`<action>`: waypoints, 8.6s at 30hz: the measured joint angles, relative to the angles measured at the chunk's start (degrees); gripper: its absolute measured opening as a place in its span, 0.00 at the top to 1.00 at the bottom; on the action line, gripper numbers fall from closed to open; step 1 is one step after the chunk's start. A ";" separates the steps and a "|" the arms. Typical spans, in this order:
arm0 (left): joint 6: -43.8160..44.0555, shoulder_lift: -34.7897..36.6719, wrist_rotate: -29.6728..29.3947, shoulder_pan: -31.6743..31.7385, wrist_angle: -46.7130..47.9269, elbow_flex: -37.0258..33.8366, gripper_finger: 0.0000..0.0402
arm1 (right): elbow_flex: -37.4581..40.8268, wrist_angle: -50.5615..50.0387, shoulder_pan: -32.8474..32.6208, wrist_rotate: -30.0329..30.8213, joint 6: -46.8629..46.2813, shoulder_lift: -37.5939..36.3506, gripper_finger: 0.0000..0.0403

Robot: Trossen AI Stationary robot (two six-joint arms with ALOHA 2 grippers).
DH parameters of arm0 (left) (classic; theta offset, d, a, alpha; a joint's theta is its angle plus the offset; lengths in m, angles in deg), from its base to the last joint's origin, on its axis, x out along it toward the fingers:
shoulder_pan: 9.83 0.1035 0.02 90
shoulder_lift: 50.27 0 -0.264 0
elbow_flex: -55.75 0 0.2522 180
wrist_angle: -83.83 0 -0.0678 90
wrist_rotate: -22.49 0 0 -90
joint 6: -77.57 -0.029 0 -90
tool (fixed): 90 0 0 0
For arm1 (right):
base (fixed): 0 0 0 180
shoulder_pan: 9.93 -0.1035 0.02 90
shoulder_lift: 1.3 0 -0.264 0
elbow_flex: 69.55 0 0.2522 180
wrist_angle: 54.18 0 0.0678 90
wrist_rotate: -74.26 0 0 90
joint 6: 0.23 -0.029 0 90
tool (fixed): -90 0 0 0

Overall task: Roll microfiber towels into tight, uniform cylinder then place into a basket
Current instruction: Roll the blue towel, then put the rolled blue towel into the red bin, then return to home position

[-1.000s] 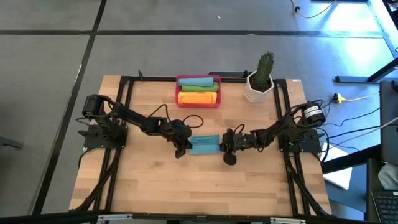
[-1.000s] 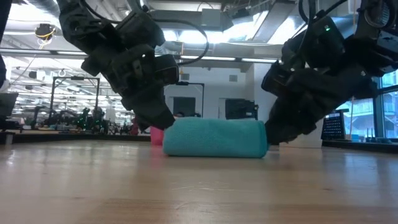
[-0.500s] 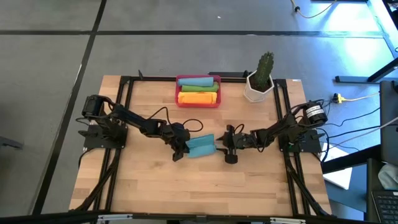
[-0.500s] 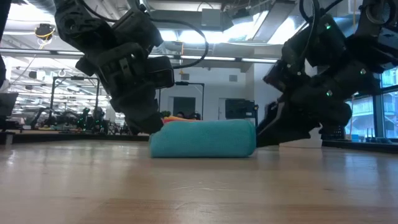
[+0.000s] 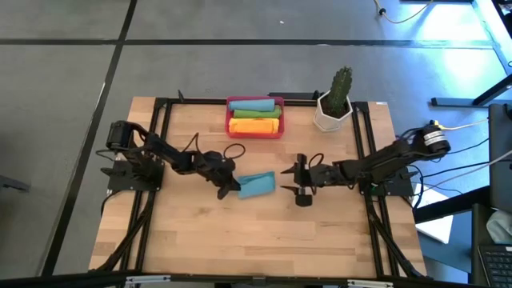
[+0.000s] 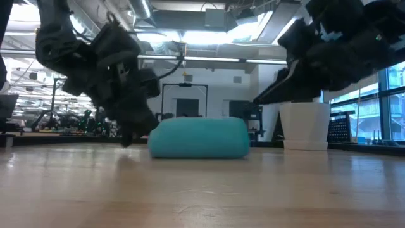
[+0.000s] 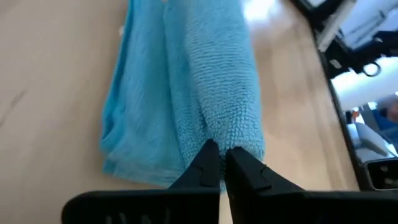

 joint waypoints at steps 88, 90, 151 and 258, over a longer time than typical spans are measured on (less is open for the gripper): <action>-61.75 -13.95 -58.26 -22.83 69.63 39.45 0.27 | -21.84 -1.33 9.84 -11.31 -5.28 30.33 0.90; -61.84 -14.31 -58.64 -22.85 70.87 39.58 0.27 | -21.84 -1.39 9.84 -11.62 -5.26 30.33 0.90; -52.57 -15.10 -56.76 -20.52 68.58 39.34 0.99 | -21.79 -17.89 -0.59 18.94 23.85 25.46 0.62; -48.07 38.22 -19.56 7.94 62.88 35.98 0.57 | -26.75 -40.10 25.65 -16.98 18.60 -26.96 0.65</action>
